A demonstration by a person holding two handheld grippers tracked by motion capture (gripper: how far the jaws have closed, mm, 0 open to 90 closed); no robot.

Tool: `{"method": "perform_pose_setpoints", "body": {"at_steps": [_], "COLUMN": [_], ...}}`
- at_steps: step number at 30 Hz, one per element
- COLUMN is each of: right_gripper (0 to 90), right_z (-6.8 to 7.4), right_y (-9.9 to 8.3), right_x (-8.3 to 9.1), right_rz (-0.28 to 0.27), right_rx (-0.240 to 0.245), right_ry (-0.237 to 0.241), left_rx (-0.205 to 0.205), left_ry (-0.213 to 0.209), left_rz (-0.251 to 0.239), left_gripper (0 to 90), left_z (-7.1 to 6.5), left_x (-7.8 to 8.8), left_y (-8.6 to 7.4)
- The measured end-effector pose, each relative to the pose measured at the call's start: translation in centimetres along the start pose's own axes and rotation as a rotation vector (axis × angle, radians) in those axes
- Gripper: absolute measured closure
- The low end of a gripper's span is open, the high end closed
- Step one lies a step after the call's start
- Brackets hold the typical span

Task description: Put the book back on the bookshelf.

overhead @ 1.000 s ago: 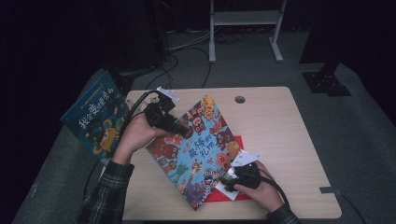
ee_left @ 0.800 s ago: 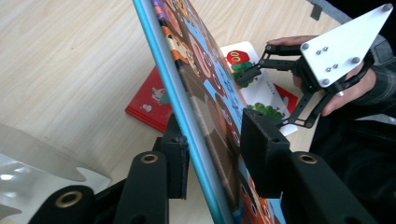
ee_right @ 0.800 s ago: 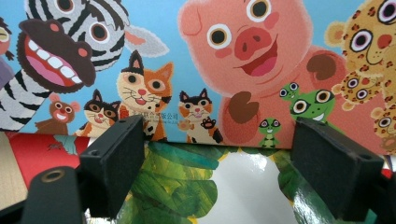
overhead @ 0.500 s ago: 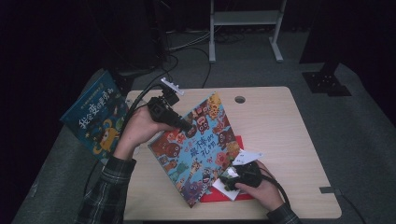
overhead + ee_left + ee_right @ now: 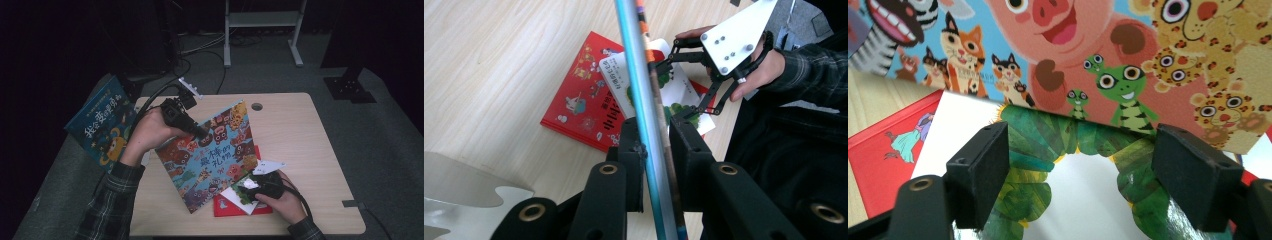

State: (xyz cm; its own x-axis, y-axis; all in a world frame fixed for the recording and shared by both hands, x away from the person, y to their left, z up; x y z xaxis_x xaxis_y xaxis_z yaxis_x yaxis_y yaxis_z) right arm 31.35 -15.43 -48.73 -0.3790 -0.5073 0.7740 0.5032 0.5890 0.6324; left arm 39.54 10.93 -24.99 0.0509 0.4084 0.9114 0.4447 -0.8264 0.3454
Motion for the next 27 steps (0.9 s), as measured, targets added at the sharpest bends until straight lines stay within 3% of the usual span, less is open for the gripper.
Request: {"method": "perform_pose_setpoints", "body": {"at_steps": [3, 5, 15, 22, 27], "right_gripper": [22.0, 21.8, 21.3, 20.8, 20.6], "right_z": [0.0, 0.0, 0.0, -0.1, -0.1], "right_y": [0.0, -0.1, -0.2, -0.3, -0.3], "right_x": [0.0, -0.1, -0.1, -0.2, -0.2], "right_rz": [-0.005, -0.007, -0.018, -0.025, -0.029], "right_rx": [-0.001, -0.001, -0.011, -0.010, -0.016], "right_ry": [0.000, -0.002, 0.003, 0.003, 0.009], "left_rx": [-0.016, -0.049, -0.035, 0.015, 0.050], "left_ry": [0.011, 0.036, 0.125, 0.130, 0.142], "left_rz": [0.017, 0.036, 0.065, 0.048, 0.063], "left_gripper": [80.1, 80.8, 80.9, 80.8, 80.8], "left_z": [-0.3, -0.7, -1.2, -1.0, -0.5], "left_x": [0.3, 0.5, 1.8, 2.8, 3.6], "left_y": [0.2, 0.3, -0.1, -1.4, -2.9]}}
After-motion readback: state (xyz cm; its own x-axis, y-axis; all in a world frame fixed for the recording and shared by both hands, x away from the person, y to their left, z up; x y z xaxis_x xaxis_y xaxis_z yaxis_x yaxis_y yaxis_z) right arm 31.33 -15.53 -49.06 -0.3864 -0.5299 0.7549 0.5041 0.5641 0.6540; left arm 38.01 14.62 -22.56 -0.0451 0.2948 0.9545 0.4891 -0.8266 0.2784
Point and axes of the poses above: each handheld gripper's, and its own axes: x roughly backward along the jaws, y roughly out of its top, z roughly to its left, the point moved 1 cm from there along -x, roughly forward along the jaws, and after that the axes turned 11 degrees about z, right-handed, at the moved point
